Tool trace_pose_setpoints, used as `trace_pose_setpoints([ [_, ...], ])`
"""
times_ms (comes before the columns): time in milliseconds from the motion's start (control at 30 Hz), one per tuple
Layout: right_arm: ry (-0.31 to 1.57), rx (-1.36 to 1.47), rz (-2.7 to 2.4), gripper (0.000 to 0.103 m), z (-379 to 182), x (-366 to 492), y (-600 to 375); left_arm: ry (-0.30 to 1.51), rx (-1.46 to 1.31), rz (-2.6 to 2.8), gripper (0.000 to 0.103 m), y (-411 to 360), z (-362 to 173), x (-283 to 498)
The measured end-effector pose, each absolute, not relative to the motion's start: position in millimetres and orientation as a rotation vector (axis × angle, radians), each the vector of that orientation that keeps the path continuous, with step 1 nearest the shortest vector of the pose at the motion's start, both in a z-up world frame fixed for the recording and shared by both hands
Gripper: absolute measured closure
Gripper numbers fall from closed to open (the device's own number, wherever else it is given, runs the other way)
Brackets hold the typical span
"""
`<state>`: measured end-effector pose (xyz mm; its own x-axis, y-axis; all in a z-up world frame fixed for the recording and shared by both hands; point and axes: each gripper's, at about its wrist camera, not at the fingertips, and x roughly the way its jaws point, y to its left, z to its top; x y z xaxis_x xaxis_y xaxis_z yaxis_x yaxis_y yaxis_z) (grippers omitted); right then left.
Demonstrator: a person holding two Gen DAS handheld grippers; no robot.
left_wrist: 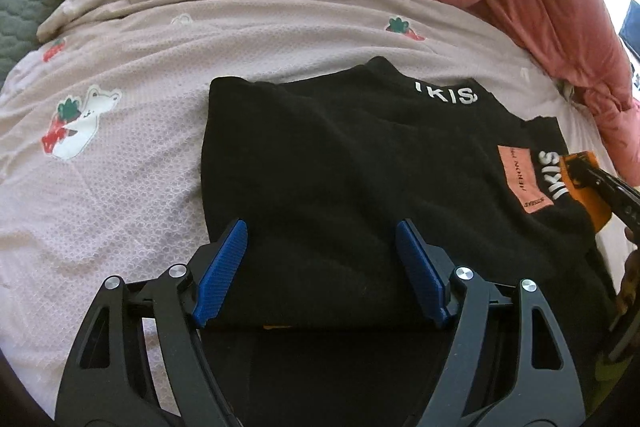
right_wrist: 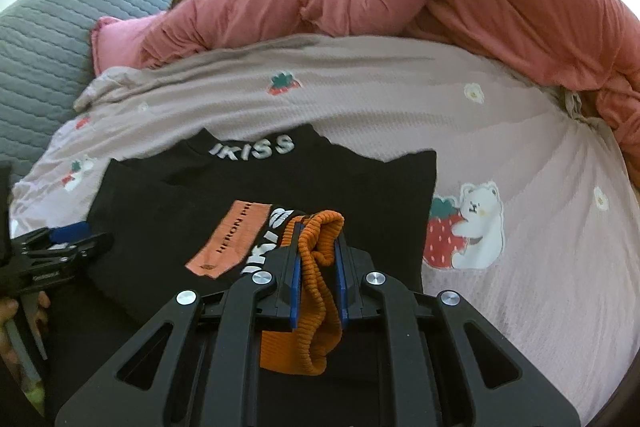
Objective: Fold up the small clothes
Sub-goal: 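Lay the orange cuff flat on the shirt body and open the right tool, then move both tools away from the cuffs toward the black shirt hem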
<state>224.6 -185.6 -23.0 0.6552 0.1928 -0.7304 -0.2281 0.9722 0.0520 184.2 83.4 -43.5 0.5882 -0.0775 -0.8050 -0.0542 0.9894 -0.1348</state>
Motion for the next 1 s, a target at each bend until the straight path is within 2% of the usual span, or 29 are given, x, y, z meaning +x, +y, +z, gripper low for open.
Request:
trace_pose_setpoints([
  [67,0.845,-0.059,0.188,0.074,-27.9,225.1,-187.9,0.933,-0.147,-0.017,0.034,83.4,-44.3,182.4],
  [167,0.828,-0.037,0.21,0.07,-23.4,217.9,-185.9,0.925,-0.151,-0.026,0.034,84.6,-45.0,180.8],
  [500,0.83,-0.147,0.436,0.069,-17.2,194.6,-123.9,0.912,-0.166,-0.028,0.034,85.7,-45.4,175.7],
  [633,0.899,-0.165,0.399,0.052,-33.7,202.2,-125.5,0.914,-0.178,-0.035,0.034,87.6,-44.6,174.7],
  [767,0.955,-0.149,0.364,0.053,-53.6,208.8,-143.7,0.919,-0.184,-0.043,0.034,90.0,-43.8,172.8],
  [1000,0.956,-0.145,0.346,0.053,-55.8,205.9,-143.8,0.938,-0.171,-0.05,0.034,90.2,-41.8,171.7],
])
